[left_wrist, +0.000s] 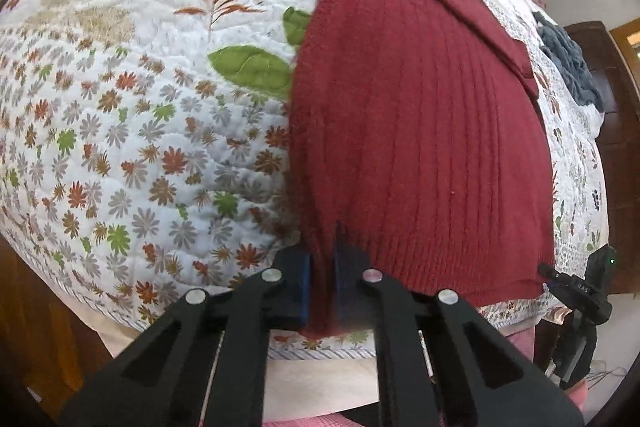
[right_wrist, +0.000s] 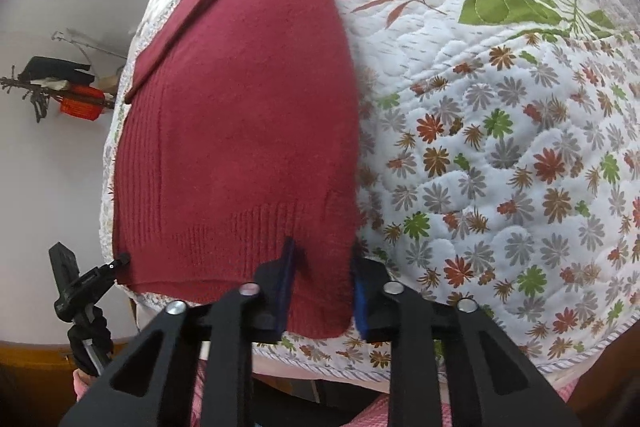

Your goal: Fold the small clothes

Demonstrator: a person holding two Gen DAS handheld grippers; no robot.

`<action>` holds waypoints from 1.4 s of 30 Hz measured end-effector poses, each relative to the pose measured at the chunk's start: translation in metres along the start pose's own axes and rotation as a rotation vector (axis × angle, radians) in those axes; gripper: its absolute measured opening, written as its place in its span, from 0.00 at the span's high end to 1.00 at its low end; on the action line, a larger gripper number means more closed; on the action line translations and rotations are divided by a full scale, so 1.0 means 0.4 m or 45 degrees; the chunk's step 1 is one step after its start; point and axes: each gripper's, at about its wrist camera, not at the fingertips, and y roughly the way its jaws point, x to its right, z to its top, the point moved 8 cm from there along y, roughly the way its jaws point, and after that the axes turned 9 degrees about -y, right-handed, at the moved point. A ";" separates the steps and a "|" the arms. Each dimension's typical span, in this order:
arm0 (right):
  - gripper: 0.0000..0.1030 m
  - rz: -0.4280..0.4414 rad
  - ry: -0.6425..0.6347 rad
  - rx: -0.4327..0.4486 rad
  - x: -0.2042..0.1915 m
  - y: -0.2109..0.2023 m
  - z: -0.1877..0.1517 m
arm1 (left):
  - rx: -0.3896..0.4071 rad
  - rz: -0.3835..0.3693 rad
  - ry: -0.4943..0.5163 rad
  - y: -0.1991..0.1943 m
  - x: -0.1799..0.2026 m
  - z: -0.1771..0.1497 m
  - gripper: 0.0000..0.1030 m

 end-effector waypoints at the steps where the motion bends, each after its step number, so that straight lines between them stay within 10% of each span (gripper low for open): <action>1: 0.82 0.011 -0.005 -0.001 -0.002 -0.002 -0.002 | 0.007 -0.001 0.011 -0.007 0.006 -0.001 0.94; 8: 0.84 0.046 -0.007 -0.037 -0.019 0.019 -0.010 | -0.017 0.113 0.105 0.024 0.029 -0.011 0.88; 16: 0.78 0.050 0.024 -0.021 -0.036 0.007 0.000 | -0.030 0.087 0.060 0.038 0.021 -0.015 0.86; 20: 0.58 -0.057 0.010 -0.001 -0.001 -0.032 0.008 | -0.044 0.066 0.054 0.029 -0.007 -0.024 0.85; 29: 0.57 0.046 0.059 -0.019 0.015 0.006 -0.016 | -0.063 0.028 0.054 0.022 0.011 -0.046 0.77; 35: 0.77 0.055 0.064 -0.003 0.017 0.006 -0.007 | -0.075 0.011 0.046 0.029 0.023 -0.061 0.78; 38: 0.94 0.076 0.064 0.012 0.026 -0.006 -0.005 | -0.066 0.011 0.016 0.023 0.015 -0.052 0.94; 42: 0.94 0.147 0.040 0.048 0.002 -0.043 0.008 | -0.049 -0.034 0.011 -0.014 0.019 -0.040 0.95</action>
